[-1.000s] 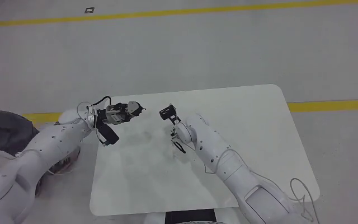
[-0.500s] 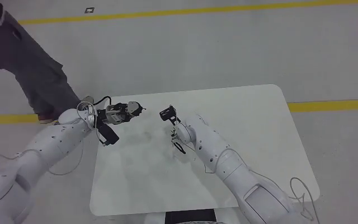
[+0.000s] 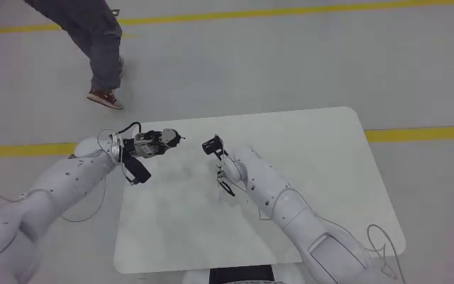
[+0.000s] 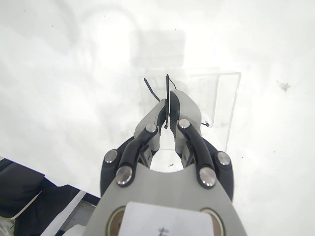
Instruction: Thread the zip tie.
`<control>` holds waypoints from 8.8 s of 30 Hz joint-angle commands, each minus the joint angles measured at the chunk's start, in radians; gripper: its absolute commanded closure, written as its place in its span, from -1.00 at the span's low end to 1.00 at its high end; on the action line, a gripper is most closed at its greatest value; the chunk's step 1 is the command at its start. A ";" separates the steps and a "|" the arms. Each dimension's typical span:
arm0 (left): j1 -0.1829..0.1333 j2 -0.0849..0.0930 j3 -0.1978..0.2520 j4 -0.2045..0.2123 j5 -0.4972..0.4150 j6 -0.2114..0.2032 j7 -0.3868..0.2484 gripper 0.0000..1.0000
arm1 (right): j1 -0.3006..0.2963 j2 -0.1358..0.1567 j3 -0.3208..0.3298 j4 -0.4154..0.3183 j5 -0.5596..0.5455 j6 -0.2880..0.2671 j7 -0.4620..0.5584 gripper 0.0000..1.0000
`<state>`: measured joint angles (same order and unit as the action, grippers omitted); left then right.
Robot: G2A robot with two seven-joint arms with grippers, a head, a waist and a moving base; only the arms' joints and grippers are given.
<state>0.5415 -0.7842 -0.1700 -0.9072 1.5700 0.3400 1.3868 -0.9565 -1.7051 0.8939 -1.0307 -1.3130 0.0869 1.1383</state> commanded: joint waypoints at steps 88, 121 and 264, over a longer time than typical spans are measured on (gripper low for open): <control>0.000 0.000 0.000 0.000 0.000 0.000 0.000 1.00 | -0.037 0.112 0.332 -0.175 0.857 -0.056 0.252 1.00; 0.000 0.000 0.000 0.000 0.000 0.000 0.000 1.00 | 0.169 0.303 -0.010 0.034 1.884 0.253 0.248 1.00; 0.021 -0.024 0.000 0.002 0.000 0.000 -0.025 1.00 | 0.394 0.231 -0.619 0.332 2.883 0.253 0.065 1.00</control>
<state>0.5620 -0.8085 -0.1700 -0.9050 1.5700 0.3400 1.3620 -0.5621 -1.4739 0.2749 -0.6991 1.5700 0.3400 1.2036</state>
